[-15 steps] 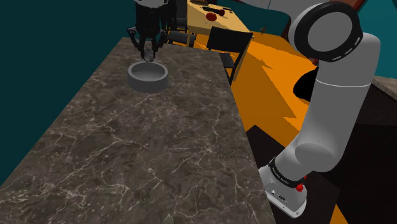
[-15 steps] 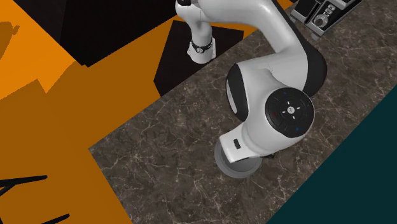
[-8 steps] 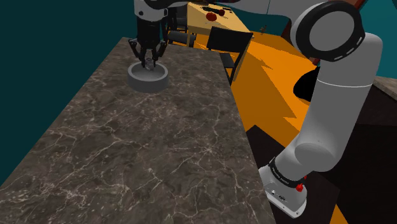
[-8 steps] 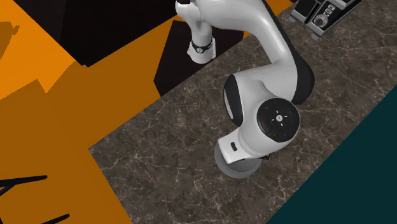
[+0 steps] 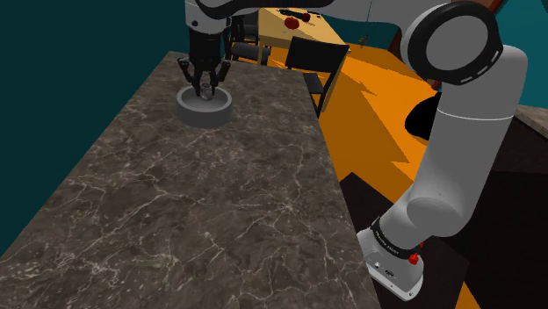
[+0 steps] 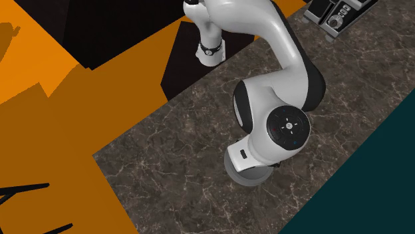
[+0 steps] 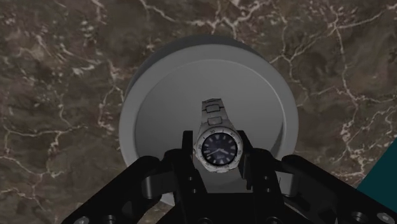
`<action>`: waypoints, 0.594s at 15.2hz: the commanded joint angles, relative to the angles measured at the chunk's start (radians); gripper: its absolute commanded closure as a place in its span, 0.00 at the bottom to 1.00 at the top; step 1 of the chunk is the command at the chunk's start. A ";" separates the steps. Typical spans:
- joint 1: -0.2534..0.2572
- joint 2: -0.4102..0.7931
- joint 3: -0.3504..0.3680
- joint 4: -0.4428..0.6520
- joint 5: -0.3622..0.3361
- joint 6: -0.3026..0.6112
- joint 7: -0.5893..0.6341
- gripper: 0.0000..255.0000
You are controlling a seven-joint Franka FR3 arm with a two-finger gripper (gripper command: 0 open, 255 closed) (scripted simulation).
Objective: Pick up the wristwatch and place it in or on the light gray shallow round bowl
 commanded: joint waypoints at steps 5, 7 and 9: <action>0.000 0.000 0.000 0.000 0.000 0.000 0.000 0.00; 0.002 -0.001 0.001 0.033 0.001 -0.033 -0.001 0.00; 0.007 0.004 0.002 0.107 0.000 -0.103 -0.002 0.00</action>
